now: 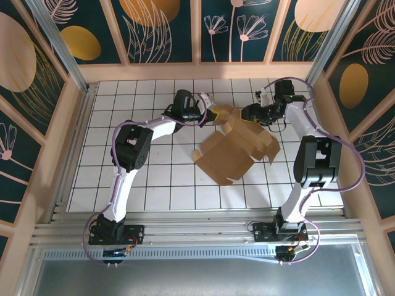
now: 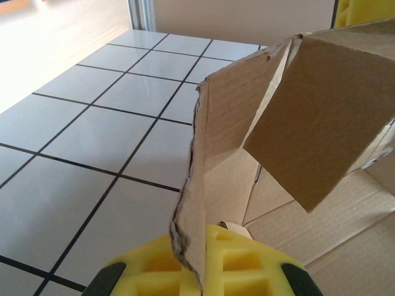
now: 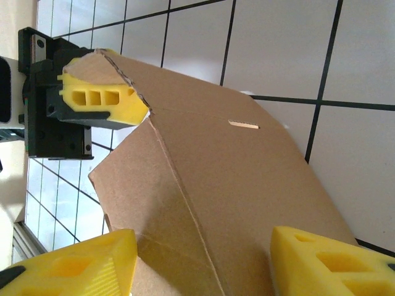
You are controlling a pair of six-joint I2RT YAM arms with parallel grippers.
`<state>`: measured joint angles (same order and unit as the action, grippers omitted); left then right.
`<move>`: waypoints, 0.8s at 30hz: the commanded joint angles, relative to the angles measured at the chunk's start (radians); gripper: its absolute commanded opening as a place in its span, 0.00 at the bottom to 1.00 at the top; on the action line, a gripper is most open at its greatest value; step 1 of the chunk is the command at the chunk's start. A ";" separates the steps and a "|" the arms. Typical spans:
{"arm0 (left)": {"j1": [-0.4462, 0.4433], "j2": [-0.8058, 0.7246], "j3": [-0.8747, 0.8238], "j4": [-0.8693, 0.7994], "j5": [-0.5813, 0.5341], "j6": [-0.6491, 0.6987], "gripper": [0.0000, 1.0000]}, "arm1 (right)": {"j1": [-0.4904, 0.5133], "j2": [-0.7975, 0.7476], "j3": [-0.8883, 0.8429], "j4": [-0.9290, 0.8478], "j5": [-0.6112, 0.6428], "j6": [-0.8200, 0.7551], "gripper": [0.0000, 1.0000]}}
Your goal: Fold the paper box
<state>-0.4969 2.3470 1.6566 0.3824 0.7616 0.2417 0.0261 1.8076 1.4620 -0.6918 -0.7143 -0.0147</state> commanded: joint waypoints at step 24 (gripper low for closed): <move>-0.092 -0.068 0.087 -0.063 0.139 -0.564 0.30 | -0.023 -0.024 -0.123 0.142 -0.010 0.095 0.47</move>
<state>-0.5610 2.3196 1.7153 0.3164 0.8391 -0.2993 -0.0006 1.7977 1.3636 -0.5545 -0.7502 0.0647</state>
